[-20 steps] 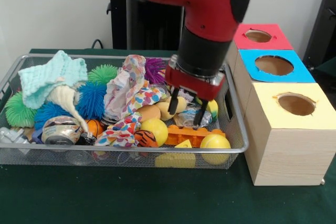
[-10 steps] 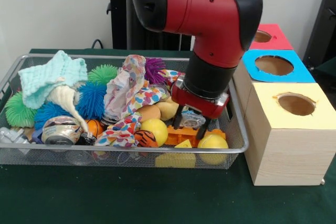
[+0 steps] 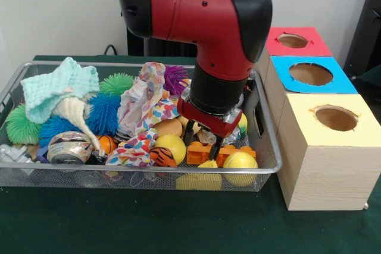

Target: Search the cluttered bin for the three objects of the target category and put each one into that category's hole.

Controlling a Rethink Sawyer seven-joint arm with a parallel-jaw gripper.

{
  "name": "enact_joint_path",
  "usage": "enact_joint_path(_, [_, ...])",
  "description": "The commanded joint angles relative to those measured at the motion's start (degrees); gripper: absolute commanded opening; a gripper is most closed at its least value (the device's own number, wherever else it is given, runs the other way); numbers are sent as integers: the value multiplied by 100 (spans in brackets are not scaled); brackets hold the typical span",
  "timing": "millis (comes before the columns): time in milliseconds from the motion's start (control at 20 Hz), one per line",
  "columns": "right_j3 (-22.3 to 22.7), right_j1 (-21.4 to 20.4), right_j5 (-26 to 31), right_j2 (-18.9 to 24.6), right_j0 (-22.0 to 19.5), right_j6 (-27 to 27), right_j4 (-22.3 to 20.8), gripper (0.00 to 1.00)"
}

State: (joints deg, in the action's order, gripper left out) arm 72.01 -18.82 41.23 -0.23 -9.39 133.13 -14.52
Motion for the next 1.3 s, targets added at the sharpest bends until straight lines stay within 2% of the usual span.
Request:
enact_joint_path(50, [-303,320,746,572,-302,-207,349,100])
enact_joint_path(350, [-51,83,781,798,-390,-299,536,100])
enact_joint_path(650, [166,-142,806,848,-400,-274,609,100])
enact_joint_path(1000, [684,-665,736,817,-378,-218,668,100])
enact_joint_path(1300, [784,-686,693,764,-352,-110,631,100])
